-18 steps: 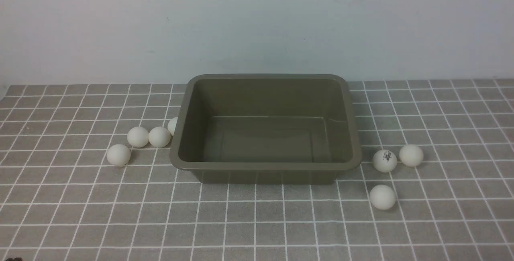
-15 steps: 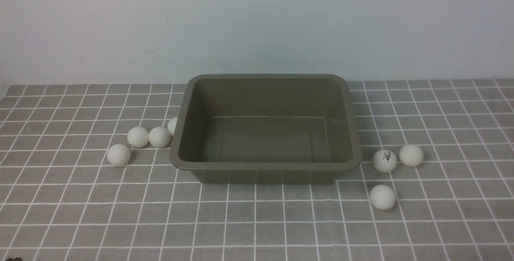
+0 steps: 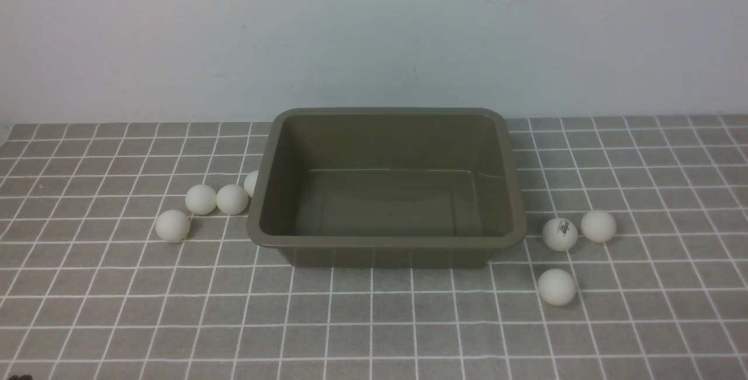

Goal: Put the table tennis balls into the box on the grey coffee tablecloth.
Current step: 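Reach for and grasp a ping pong ball on the table beside the basket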

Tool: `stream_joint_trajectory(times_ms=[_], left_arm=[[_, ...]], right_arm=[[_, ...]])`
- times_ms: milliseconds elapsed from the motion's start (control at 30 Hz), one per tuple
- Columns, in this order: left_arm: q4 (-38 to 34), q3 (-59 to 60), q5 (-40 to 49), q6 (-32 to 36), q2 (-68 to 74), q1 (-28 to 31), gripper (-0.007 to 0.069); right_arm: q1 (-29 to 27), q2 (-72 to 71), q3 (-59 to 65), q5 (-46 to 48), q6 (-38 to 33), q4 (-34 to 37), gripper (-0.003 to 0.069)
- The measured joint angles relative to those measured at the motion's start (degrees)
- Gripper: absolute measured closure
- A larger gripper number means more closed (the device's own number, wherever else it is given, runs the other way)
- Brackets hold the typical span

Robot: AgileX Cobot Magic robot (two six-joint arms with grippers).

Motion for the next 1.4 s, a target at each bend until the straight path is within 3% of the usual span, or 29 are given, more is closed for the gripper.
stream_joint_trajectory(times_ms=[300,533,767,867,933,1033,1100,1167,1200,1233,1267,1400], left_arm=[[3.9,0.1,-2.4,0.1,0.0,0.0,0.0629],[1.5,0.3,-19.5,-8.4,0.0,0.0,0.0629],[1.5,0.3,-27.5,-10.1,0.0,0.0,0.0629],[1.5,0.4,-30.6,-10.9,0.0,0.0,0.0629],[1.1,0.4,-37.4,-15.4,0.0,0.0,0.0629],[0.0,-1.7,-41.6,-19.8,0.6,0.0,0.0629],[-0.7,-5.3,-40.4,-22.0,2.5,0.0,0.0629],[-1.1,-15.6,-30.0,-25.3,8.8,0.0,0.0629],[-1.1,-15.6,-30.0,-25.3,9.5,0.0,0.0629],[-0.6,-25.3,-17.3,-25.8,16.2,0.0,0.0629],[-0.5,-26.2,-17.3,-25.8,17.0,0.0,0.0629],[0.3,-44.4,11.5,-20.1,35.4,-0.6,0.0629]], right_arm=[[0.0,0.0,0.0,0.0,0.0,0.0,0.0673],[0.0,0.0,0.0,0.0,0.0,0.0,0.0673],[0.1,0.0,0.2,-1.4,0.3,1.0,0.0673],[0.5,0.0,0.5,-7.1,3.6,7.1,0.0673],[0.8,0.0,0.5,-15.8,11.4,18.0,0.0673],[0.8,0.0,0.5,-22.7,16.7,28.6,0.0673],[0.8,0.0,0.5,-25.6,17.1,32.5,0.0673],[0.8,0.0,0.5,-30.5,16.7,35.2,0.0673],[0.8,0.0,0.5,-31.0,16.7,35.3,0.0673],[1.2,0.0,-1.1,-29.6,15.8,35.3,0.0673],[1.3,0.0,-1.1,-29.6,15.8,35.2,0.0673],[1.7,6.7,-14.1,-14.6,9.4,28.6,0.0673]])
